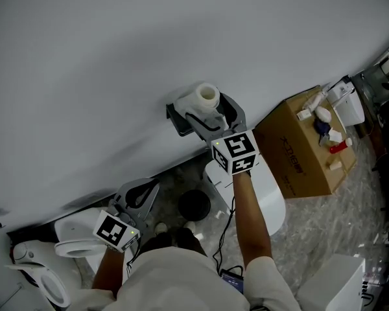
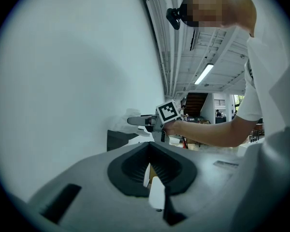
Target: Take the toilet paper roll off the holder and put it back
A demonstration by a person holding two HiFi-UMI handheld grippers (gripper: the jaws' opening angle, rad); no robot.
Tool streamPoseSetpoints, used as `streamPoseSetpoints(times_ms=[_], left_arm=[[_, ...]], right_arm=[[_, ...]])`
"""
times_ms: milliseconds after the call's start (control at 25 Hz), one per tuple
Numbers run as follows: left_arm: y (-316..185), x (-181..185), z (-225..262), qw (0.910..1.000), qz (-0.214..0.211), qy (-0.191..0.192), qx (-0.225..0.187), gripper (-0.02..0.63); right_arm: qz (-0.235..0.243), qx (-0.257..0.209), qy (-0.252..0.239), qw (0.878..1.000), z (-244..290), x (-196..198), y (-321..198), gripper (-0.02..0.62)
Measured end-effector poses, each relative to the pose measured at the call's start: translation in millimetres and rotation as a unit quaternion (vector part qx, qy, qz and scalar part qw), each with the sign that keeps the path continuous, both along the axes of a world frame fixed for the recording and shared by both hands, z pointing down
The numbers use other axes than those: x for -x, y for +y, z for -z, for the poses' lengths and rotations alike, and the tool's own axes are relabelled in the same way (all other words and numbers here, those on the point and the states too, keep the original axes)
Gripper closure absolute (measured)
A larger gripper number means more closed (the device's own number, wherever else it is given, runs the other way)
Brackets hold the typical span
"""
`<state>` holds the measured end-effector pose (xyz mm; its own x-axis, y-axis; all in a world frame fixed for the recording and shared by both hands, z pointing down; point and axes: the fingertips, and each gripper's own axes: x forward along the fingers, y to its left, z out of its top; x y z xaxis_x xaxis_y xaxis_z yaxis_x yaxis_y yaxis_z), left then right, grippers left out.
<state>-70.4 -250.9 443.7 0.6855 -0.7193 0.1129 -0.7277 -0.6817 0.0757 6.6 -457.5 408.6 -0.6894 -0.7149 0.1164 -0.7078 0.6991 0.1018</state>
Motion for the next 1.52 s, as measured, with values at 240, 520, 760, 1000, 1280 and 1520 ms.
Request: streamPoseSetpoints(times_ms=[240,520,760,1000,1280,1520], left_arm=[[-2,7,0,0.9999,0.008,-0.011,-0.003,0.607],[-2,3,-1,0.9999,0.008,-0.009,-0.002,0.607],[-3,4,1,0.9999,0.01,-0.01,-0.007,0.607],[-1,2,2,0.9999,0.008,-0.013,-0.007,0.607],[0,5,1,0.9998,0.012,-0.016,-0.006,0.607],[-2,5,2,0.9998,0.01,-0.012,-0.009,0.607]], right_arm=[[0.001,0.007,-0.007,1.0,-2,6,-9,0.178],[-0.007,0.012,0.002,1.0,-7,10,-16,0.186],[-0.026,0.008,0.013,1.0,-10,6,-19,0.257],[-0.029,0.006,0.015,0.999,-10,3,-17,0.302],[-0.028,-0.012,0.015,0.999,8,-1,-2,0.308],[-0.009,-0.064,-0.013,0.998,66,-9,47,0.308]])
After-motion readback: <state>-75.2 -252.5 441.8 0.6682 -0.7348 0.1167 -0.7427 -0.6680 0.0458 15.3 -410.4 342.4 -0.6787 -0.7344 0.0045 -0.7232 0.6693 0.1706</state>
